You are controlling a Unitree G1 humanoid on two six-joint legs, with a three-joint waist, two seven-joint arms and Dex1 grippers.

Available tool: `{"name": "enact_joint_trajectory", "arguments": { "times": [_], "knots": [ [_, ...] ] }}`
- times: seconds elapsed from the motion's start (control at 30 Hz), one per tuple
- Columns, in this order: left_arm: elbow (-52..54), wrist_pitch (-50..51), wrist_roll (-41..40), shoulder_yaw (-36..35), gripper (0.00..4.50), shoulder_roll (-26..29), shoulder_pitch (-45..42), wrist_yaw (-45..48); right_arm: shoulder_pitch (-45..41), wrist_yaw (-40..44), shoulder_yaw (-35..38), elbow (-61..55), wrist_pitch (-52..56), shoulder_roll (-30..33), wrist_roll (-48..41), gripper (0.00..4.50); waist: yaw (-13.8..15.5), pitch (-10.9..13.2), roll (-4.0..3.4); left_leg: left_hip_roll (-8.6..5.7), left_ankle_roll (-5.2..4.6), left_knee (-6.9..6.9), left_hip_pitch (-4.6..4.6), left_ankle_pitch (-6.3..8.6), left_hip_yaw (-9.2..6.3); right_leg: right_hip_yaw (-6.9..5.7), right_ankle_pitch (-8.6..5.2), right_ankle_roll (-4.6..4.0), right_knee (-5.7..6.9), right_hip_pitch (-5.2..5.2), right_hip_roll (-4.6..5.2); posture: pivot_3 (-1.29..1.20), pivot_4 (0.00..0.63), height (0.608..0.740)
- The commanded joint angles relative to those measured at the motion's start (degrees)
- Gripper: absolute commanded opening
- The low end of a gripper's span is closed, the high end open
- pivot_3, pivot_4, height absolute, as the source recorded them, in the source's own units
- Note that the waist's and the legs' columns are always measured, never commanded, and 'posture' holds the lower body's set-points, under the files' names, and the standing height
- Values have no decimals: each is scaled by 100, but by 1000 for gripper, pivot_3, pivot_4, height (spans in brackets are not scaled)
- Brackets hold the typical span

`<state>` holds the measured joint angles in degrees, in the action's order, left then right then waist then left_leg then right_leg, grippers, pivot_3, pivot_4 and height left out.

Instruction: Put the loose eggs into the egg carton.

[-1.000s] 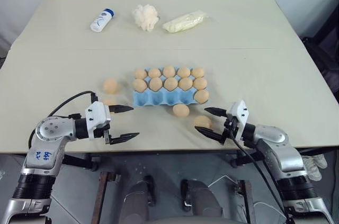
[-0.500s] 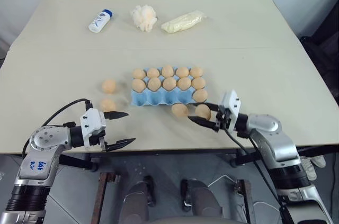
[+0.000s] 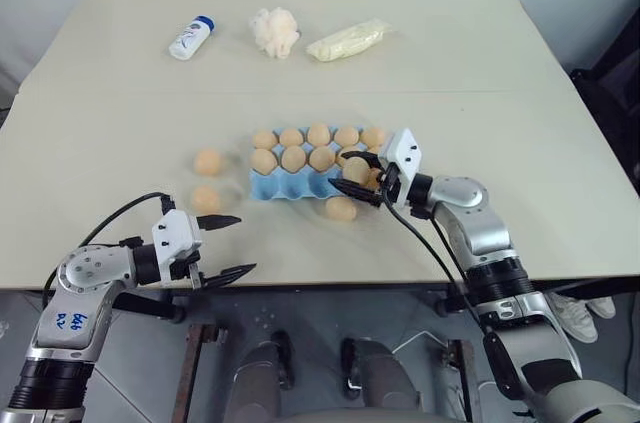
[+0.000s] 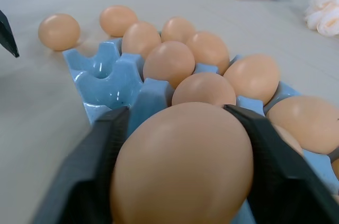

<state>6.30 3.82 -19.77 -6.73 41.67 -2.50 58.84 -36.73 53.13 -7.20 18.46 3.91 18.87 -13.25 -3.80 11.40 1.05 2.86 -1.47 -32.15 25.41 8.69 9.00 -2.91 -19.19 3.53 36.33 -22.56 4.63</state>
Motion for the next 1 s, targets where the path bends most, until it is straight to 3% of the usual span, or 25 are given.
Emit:
{"name": "enact_joint_trajectory", "arguments": {
  "times": [0.03, 0.07, 0.4, 0.67, 0.83, 1.0],
  "knots": [
    [252, 0, -70, -182, 4500, 58, 94, -66, 25, 106, 127, -296, -120, 44, -117, 4221, -15, 0, 0, 1, 0, -4, -2, 0, 0, 1, 0, 0, 7, 1, 0, 0, 150, 740],
    [262, 2, -77, -190, 4500, 59, 110, -77, 71, 117, 189, -430, -106, 82, -172, 4475, -24, 0, 0, 1, 1, -5, -3, 0, 0, 1, 0, 0, 11, 0, 0, 0, 150, 740],
    [62, 35, -77, -77, 4500, -149, -260, -315, 1512, 590, 1001, -2097, 210, 1160, -949, 4475, 61, -1, 2, 1, 2, -4, -4, -1, -2, 0, -2, -4, 12, 1, 4, 0, 150, 740],
    [-358, -90, -70, -50, 4500, -447, -924, -405, 2903, 1454, 1267, -2258, -70, 2185, -983, 4475, 47, -1, 3, 2, 1, -18, -11, -1, -1, 1, -2, -4, 15, 11, 0, 0, 150, 740],
    [-542, -123, -212, -25, 4500, -418, -1107, -51, 2912, 1307, 1110, -2302, 46, 1975, -1024, 4475, 40, -2, 3, 12, 0, -44, -13, 0, -4, 0, -3, -6, 33, 14, -10, 0, 150, 740],
    [-522, -137, -305, -137, 4500, -394, -1097, 20, 2666, 664, 690, -2653, 943, 1457, -1029, 4475, 51, -2, 3, 15, 1, -59, -11, 0, -9, 0, -11, -23, 47, 13, -8, 0, 150, 740]
  ]
}}
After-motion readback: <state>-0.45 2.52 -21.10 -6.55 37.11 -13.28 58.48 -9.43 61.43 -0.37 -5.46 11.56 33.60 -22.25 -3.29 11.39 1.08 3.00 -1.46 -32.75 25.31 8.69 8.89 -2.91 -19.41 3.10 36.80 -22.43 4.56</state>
